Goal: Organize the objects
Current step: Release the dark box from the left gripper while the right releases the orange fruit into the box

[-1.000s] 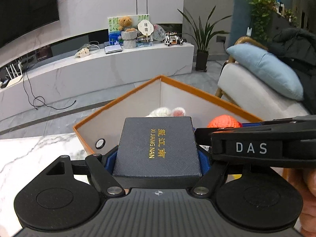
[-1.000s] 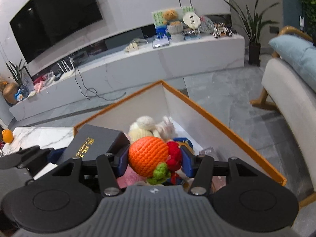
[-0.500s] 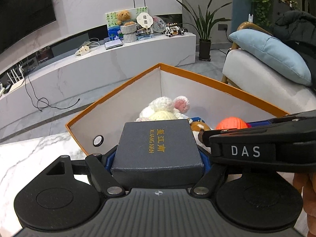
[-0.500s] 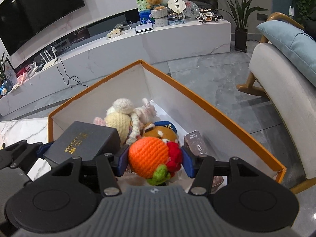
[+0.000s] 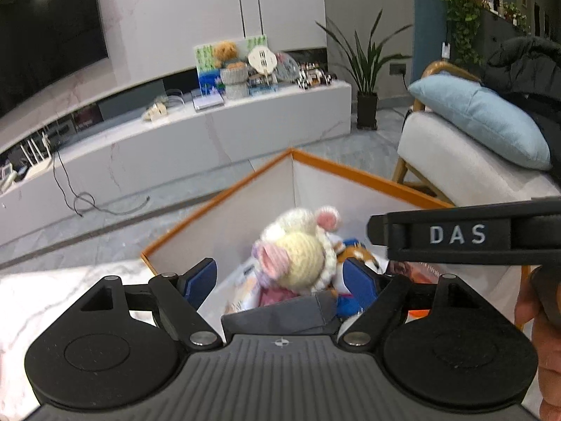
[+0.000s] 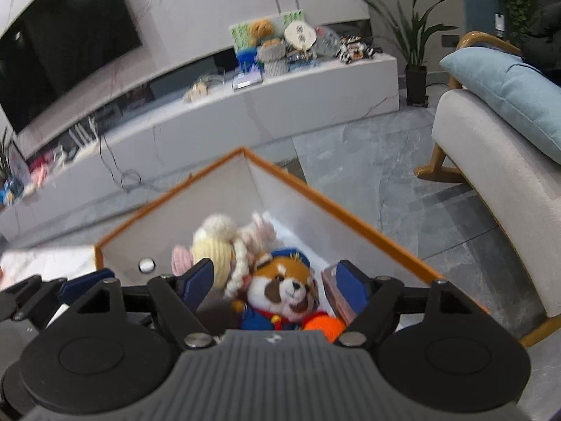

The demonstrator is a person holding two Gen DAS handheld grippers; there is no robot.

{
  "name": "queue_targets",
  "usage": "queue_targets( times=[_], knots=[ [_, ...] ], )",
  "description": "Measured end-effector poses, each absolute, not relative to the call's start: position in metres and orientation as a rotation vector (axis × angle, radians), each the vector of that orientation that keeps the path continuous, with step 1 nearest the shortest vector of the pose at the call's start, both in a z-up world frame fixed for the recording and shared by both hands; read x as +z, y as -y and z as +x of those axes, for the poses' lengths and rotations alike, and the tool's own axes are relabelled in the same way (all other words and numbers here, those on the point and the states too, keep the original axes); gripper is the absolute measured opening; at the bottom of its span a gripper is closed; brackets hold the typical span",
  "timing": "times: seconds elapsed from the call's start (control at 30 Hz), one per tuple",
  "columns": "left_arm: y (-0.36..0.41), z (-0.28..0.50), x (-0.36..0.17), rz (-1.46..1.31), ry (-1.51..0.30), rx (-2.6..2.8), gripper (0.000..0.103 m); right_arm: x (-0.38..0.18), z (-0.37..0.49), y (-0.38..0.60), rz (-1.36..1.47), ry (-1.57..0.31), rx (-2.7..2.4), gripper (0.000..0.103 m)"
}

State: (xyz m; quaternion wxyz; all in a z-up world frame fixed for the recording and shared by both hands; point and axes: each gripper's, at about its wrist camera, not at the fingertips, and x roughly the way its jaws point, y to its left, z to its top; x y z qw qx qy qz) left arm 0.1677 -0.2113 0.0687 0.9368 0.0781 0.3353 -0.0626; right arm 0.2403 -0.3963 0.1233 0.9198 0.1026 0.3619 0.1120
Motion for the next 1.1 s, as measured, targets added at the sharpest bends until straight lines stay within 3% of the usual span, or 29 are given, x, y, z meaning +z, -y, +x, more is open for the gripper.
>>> queue_targets(
  times=[0.6, 1.1],
  knots=[
    [0.196, 0.114, 0.1, -0.059, -0.726, -0.096, 0.099, 0.162, 0.188, 0.391, 0.154, -0.657, 0.298, 0.084],
    [0.196, 0.069, 0.092, -0.066, -0.751, 0.089, 0.103, 0.182, 0.125, 0.396, 0.007, -0.609, 0.24, 0.101]
  ],
)
